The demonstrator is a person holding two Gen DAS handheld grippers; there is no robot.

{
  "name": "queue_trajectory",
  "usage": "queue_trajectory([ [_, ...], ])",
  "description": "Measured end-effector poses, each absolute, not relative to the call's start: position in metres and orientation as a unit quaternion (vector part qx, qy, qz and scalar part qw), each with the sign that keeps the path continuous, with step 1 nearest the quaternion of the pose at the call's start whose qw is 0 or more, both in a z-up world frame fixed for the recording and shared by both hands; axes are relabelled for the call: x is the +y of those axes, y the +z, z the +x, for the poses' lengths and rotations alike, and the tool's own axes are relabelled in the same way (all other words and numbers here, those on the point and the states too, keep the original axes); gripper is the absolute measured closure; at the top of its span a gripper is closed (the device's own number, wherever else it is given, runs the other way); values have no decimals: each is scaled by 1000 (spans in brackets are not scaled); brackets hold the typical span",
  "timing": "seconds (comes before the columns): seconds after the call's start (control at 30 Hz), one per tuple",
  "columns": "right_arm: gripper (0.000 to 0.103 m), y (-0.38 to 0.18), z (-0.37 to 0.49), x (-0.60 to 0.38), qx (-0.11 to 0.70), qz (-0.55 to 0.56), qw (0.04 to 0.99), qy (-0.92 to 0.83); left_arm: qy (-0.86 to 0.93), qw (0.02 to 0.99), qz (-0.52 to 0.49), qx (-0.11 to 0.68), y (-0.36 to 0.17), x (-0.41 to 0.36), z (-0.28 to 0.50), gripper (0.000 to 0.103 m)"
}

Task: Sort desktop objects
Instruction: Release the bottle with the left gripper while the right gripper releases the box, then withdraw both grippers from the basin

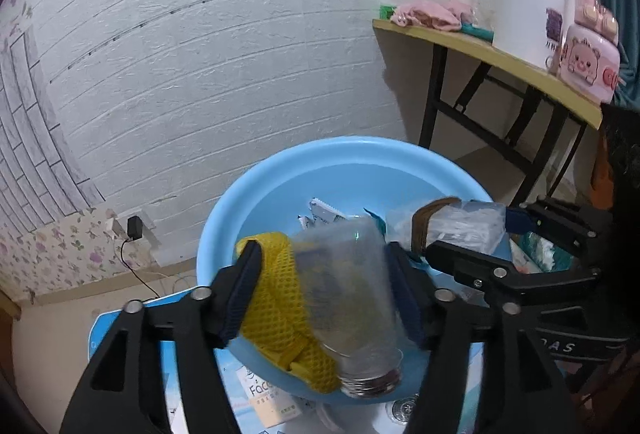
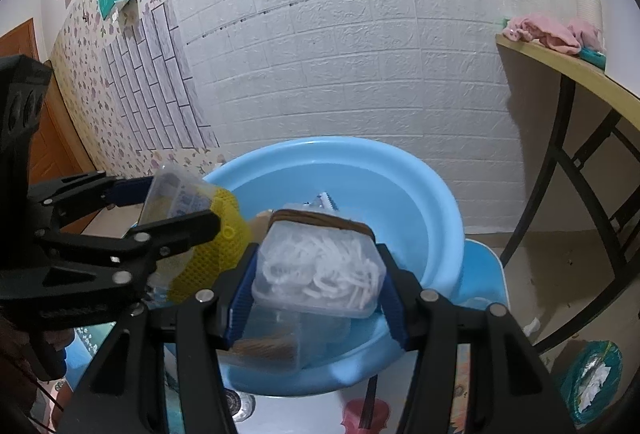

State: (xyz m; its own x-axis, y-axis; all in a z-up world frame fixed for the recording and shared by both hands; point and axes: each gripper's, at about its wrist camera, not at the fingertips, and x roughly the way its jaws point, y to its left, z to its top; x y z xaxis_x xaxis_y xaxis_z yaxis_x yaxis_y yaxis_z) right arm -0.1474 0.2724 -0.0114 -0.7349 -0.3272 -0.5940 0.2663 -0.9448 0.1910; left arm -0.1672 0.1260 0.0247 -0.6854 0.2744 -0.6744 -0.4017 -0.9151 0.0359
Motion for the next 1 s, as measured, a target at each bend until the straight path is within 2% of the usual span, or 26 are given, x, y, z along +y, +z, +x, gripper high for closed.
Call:
queue_trajectory([
  [0.07,48,-11,-147,272,-47,328,160,-930,914,199,-347,75,28,122,-165,20],
  [0.33,47,-9,-143,270,-46,333,157,-929,914,205,-342,77,31,121,-157,18],
  [0.6,46,-2,-134,265,-32,330,153,-931,917,208,-332,69,42,114,-143,9],
  [0.7,41,2,-129,265,-32,328,147,-933,919,201,-333,63,44,109,-138,6],
  [1.0,40,9,-109,263,-31,333,132,-933,921,178,-342,61,47,94,-115,5],
])
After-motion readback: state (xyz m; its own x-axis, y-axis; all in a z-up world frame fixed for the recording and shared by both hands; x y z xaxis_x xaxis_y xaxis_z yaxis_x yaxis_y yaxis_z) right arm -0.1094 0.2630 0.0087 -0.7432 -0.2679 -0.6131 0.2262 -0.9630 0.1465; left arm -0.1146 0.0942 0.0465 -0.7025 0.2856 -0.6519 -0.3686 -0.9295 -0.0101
